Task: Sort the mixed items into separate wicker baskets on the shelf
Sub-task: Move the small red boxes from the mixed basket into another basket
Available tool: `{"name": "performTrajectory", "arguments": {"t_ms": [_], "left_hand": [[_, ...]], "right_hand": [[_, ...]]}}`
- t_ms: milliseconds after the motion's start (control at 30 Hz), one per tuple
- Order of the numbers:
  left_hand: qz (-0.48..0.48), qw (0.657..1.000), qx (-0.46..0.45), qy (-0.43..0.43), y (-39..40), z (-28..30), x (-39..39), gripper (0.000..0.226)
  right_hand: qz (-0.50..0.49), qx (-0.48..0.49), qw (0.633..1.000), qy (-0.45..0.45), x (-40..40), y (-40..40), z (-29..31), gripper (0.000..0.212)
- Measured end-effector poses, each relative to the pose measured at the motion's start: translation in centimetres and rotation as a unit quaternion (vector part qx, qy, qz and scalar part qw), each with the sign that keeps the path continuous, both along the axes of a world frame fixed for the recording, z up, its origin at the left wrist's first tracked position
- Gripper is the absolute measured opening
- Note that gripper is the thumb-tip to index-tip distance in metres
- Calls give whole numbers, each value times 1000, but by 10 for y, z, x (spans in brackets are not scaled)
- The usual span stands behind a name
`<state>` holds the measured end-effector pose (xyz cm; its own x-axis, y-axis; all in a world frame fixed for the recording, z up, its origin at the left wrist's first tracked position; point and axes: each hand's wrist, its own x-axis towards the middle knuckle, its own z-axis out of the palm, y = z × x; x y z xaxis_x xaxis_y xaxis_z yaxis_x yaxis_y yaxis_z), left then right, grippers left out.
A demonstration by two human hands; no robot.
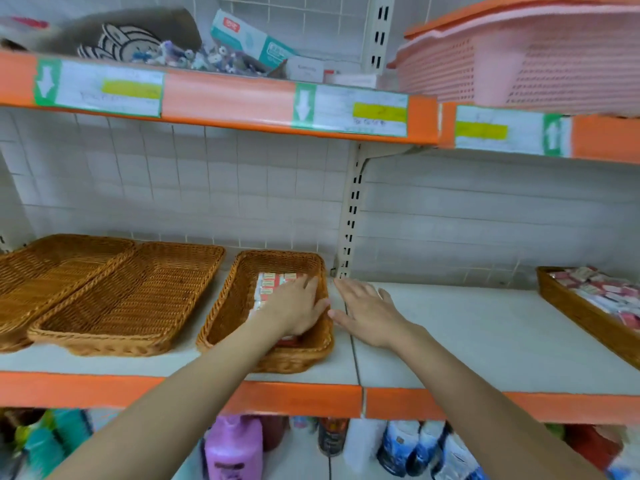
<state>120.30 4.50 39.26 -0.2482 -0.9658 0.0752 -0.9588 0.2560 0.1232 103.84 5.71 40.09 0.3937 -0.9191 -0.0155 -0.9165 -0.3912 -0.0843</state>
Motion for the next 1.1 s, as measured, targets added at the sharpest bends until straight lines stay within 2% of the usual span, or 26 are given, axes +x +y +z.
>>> {"name": "performTrajectory", "arguments": {"t_ms": [333, 533, 933, 1100], "left_hand": [[-10, 1000, 13, -20, 65, -3, -94, 69], [-45, 997, 35, -47, 70, -2, -156, 71], [-147, 985, 47, -78, 3, 4, -275, 66], [-188, 980, 16, -58, -45, 14, -327, 66]], "right_hand": [[-17, 10, 1000, 9, -98, 56, -11, 70], [-58, 13, 998, 13, -161, 73, -14, 69], [-172, 48, 983, 31, -272, 37, -10, 72], [-210, 23, 977, 43, -321, 6, 1, 70]]}}
